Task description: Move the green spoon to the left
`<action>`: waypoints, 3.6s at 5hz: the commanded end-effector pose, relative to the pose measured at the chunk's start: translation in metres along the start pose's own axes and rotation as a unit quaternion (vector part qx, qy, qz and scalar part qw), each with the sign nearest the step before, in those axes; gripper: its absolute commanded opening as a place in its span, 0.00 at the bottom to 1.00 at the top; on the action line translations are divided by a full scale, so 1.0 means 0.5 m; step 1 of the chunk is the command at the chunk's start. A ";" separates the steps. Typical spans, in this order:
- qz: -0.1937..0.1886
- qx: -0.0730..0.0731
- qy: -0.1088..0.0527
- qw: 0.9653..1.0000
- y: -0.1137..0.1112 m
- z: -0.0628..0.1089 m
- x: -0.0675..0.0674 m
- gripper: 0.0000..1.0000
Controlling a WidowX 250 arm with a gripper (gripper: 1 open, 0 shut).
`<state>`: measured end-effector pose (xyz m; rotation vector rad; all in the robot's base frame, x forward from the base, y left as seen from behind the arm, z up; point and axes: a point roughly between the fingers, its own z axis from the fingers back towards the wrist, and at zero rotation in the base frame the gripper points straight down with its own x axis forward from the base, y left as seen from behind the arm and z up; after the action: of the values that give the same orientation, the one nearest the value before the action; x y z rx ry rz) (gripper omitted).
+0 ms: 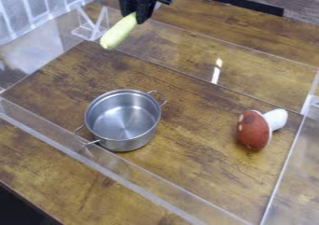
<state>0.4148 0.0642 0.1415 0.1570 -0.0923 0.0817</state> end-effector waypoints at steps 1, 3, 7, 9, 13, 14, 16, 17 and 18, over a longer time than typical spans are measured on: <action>-0.012 -0.004 -0.060 0.998 0.049 0.065 -0.037 0.00; 0.080 0.006 -0.020 0.997 0.086 -0.025 -0.098 0.00; 0.106 -0.040 -0.003 0.994 0.172 -0.124 -0.127 1.00; 0.130 -0.061 -0.005 0.990 0.170 -0.143 -0.143 1.00; 0.125 -0.081 -0.027 0.988 0.148 -0.092 -0.156 1.00; 0.128 -0.083 -0.029 0.988 0.136 -0.086 -0.163 1.00; 0.087 -0.088 -0.031 0.992 0.098 -0.058 -0.171 1.00; 0.071 -0.088 -0.033 0.993 0.086 -0.050 -0.171 1.00; 0.042 -0.092 -0.036 0.994 0.082 -0.068 -0.157 1.00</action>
<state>0.3327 0.1071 0.0811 -0.0478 -0.0982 0.1697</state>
